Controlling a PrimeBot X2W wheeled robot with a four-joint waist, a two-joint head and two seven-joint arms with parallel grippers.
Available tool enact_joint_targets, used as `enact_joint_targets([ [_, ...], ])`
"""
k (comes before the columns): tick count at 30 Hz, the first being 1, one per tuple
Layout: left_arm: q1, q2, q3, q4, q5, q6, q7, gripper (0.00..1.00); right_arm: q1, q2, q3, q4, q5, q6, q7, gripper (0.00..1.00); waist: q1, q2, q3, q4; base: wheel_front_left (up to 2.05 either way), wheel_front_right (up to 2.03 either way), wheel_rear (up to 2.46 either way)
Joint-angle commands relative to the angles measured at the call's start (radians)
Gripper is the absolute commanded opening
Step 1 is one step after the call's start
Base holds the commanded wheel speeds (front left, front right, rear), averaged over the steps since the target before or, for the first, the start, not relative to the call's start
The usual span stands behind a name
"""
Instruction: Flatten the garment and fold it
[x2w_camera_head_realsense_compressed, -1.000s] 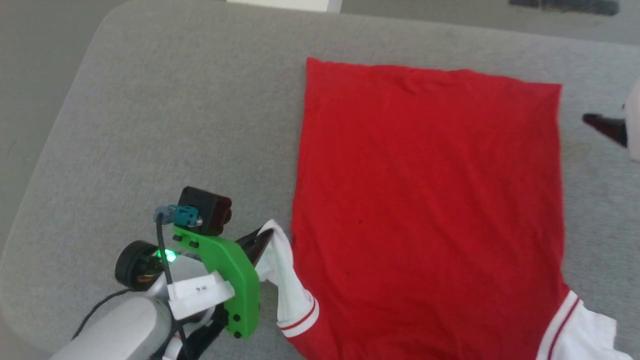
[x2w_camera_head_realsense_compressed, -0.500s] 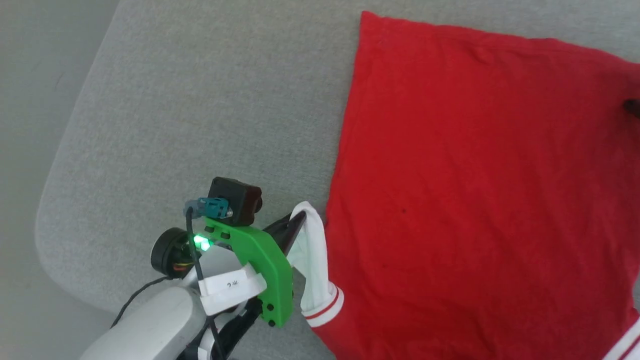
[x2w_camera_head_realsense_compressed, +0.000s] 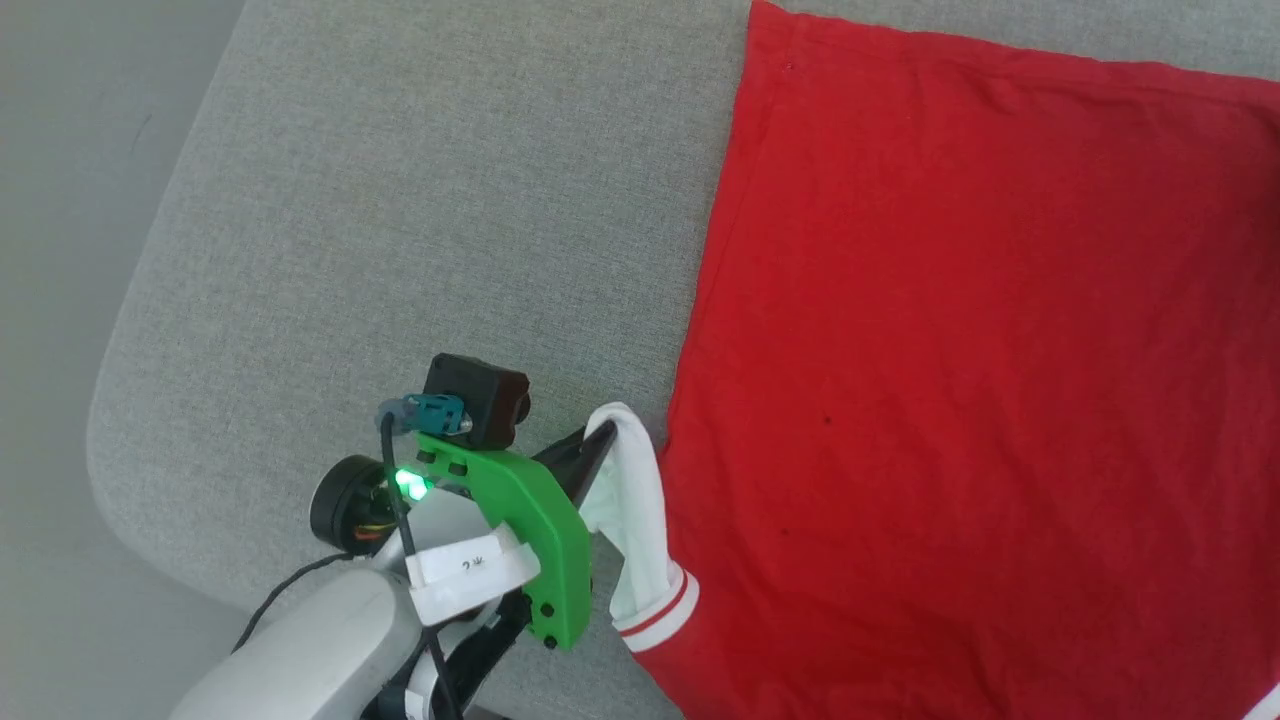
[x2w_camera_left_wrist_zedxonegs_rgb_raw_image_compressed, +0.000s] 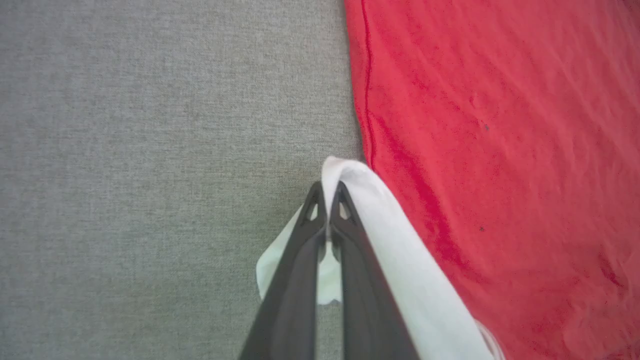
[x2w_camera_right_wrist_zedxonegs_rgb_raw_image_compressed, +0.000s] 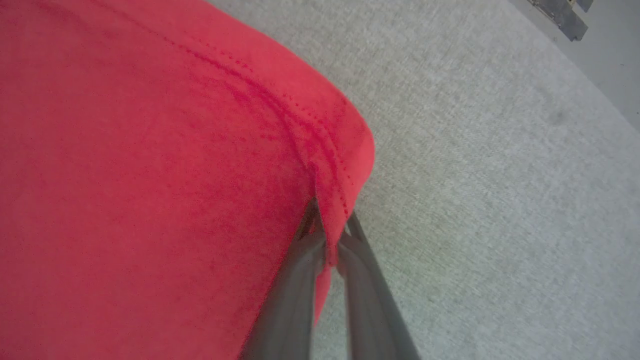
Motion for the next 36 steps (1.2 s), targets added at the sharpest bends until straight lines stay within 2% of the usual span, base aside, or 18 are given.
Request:
enact_joint_targets([
  [1, -0.019, -0.002, 0.002, 0.004, 0.007, -0.006, -0.005, 0.00, 0.026, -0.004, 0.015, 0.026, 0.005, -0.002, 0.007, 0.00, -0.0001, 0.0000, -0.010, -0.004, 0.00, 0.00, 0.00],
  [12, 0.007, 0.013, 0.008, 0.034, -0.013, 0.015, 0.011, 0.00, 0.149, -0.018, 0.041, 0.035, 0.094, -0.002, -0.011, 0.00, -0.0001, 0.0000, -0.145, -0.062, 0.00, 0.00, 0.00],
  [22, 0.085, 0.047, 0.025, 0.046, -0.043, 0.059, 0.013, 0.00, 0.392, -0.077, 0.047, -0.087, 0.235, -0.002, 0.010, 0.00, -0.0001, 0.0000, -0.288, -0.158, 0.00, 0.00, 0.00],
  [30, 0.142, 0.073, 0.034, 0.030, -0.059, 0.087, 0.009, 0.00, 0.602, -0.120, -0.042, -0.223, 0.288, -0.002, 0.056, 0.00, -0.0001, 0.0000, -0.349, -0.220, 0.00, 0.00, 0.00],
  [36, 0.166, 0.085, 0.038, 0.026, -0.066, 0.096, 0.005, 0.00, 0.788, -0.125, -0.161, -0.311, 0.279, -0.002, 0.118, 0.00, -0.0001, 0.0000, -0.378, -0.249, 0.00, 0.00, 0.00],
])
